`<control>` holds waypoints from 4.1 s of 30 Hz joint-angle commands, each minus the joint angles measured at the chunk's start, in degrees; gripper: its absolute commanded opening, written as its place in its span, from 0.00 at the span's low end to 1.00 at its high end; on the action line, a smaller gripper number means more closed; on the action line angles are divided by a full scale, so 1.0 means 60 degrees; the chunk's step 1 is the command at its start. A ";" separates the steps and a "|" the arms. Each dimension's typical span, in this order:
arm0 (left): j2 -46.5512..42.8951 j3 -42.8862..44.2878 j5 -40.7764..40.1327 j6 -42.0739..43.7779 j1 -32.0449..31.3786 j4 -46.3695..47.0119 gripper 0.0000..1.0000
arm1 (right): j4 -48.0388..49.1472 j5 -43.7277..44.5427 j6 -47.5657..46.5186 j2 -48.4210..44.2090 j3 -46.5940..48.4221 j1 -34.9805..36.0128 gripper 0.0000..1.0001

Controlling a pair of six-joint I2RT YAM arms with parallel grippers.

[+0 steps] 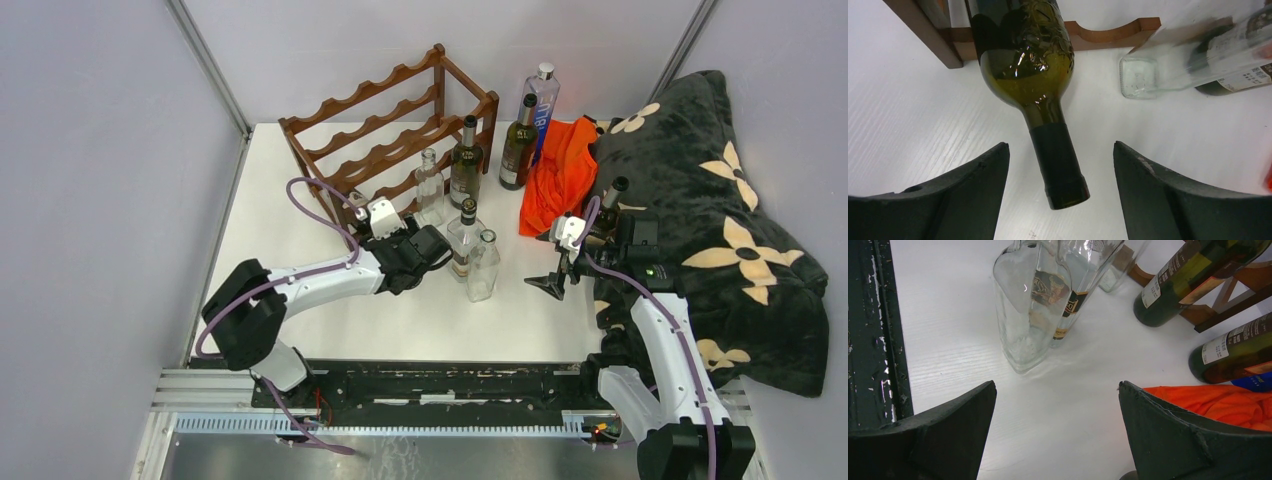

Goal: Put the wine bottle on the wine rack
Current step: Place the wine bottle in the wine rack.

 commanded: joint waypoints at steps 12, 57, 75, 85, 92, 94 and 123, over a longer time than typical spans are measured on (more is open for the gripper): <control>0.0920 -0.0031 0.0336 0.0906 0.0565 0.1781 0.68 | 0.0155 -0.0322 -0.0032 -0.0092 0.0040 -0.0085 0.98; 0.2037 0.1530 -0.1166 -0.1705 0.0769 -0.1442 0.57 | -0.0041 -0.0367 -0.0164 -0.0011 0.0113 -0.0100 0.98; 0.1017 0.1001 -0.0382 -0.2109 -0.0155 -0.1678 0.71 | -0.0052 -0.0393 -0.0164 -0.0060 0.0086 -0.0099 0.98; 0.1961 0.1727 -0.0679 -0.2054 -0.0064 -0.2054 0.57 | -0.0106 -0.0396 -0.0193 -0.0084 0.0124 -0.0105 0.98; 0.2087 0.1937 -0.0857 -0.1800 -0.0042 -0.2076 0.41 | -0.0117 -0.0396 -0.0208 -0.0031 0.0141 -0.0099 0.98; 0.2098 0.1965 -0.0919 -0.1763 -0.0025 -0.2075 0.37 | -0.0106 -0.0396 -0.0200 -0.0006 0.0141 -0.0099 0.98; 0.2509 0.1215 -0.1210 -0.0648 0.0443 -0.0537 0.22 | -0.0188 -0.0381 -0.0252 0.0077 0.0215 -0.0099 0.98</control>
